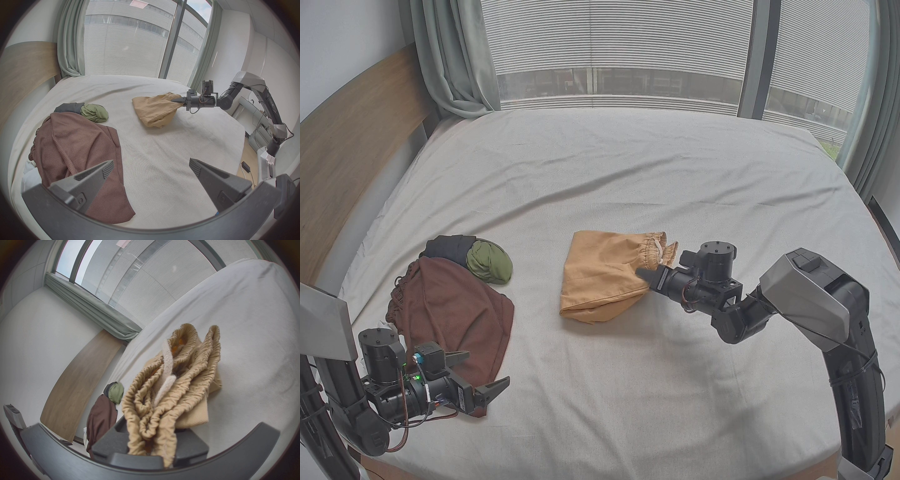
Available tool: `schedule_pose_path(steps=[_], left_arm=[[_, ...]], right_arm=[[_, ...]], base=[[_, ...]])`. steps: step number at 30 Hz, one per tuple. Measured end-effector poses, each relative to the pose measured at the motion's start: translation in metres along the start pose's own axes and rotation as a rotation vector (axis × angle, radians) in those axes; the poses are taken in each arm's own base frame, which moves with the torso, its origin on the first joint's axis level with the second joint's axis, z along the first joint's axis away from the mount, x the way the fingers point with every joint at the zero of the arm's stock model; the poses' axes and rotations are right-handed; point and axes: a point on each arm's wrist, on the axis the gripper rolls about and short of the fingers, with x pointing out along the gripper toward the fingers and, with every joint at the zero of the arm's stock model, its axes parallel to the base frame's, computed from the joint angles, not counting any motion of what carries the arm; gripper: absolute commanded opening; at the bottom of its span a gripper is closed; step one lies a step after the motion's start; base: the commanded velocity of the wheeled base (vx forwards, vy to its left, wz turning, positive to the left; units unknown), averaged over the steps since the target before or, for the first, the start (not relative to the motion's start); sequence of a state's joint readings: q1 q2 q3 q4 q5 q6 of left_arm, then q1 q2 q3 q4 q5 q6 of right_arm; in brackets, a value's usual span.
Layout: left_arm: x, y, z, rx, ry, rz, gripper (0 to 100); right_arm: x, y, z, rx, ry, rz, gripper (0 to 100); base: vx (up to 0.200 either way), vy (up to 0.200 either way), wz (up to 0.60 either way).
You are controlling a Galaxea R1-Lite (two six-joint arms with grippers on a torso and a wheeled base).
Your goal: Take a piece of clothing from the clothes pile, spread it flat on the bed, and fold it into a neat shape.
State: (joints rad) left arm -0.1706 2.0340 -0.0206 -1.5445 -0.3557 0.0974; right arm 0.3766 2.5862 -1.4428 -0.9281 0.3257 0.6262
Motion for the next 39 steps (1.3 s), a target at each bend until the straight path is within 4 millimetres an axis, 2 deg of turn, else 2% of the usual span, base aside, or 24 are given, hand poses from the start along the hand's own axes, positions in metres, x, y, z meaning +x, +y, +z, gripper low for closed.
schedule_pose_path(steps=[5,10,11,20,28,34,39], left_arm=[[0.000,-0.001,0.000,0.000,0.002,-0.002,100],[0.000,-0.001,-0.001,-0.001,0.005,-0.003,100],[0.000,-0.001,-0.001,-0.001,0.004,-0.003,100],[0.000,-0.001,-0.001,0.000,0.004,-0.004,100],[0.000,-0.001,0.000,0.001,0.001,-0.004,100],[0.000,-0.001,0.000,0.001,0.001,-0.004,100],[0.000,-0.001,0.000,0.001,0.000,-0.004,100]], right_arm=[[-0.013,-0.014,-0.013,0.005,0.001,-0.035,0],[-0.017,-0.025,-0.022,0.009,-0.003,-0.057,0],[-0.018,-0.026,-0.024,0.010,-0.002,-0.059,100],[-0.021,-0.033,-0.026,0.003,-0.005,-0.089,100],[-0.041,-0.040,0.012,-0.052,-0.080,-0.125,100],[-0.050,-0.026,0.036,-0.086,-0.136,-0.106,100],[-0.047,-0.007,0.037,-0.102,-0.139,-0.067,100]], base=[[0.000,0.000,0.00],[0.000,0.000,0.00],[0.000,0.000,0.00],[0.000,0.000,0.00],[0.000,0.000,0.00],[0.000,0.000,0.00],[0.000,0.000,0.00]])
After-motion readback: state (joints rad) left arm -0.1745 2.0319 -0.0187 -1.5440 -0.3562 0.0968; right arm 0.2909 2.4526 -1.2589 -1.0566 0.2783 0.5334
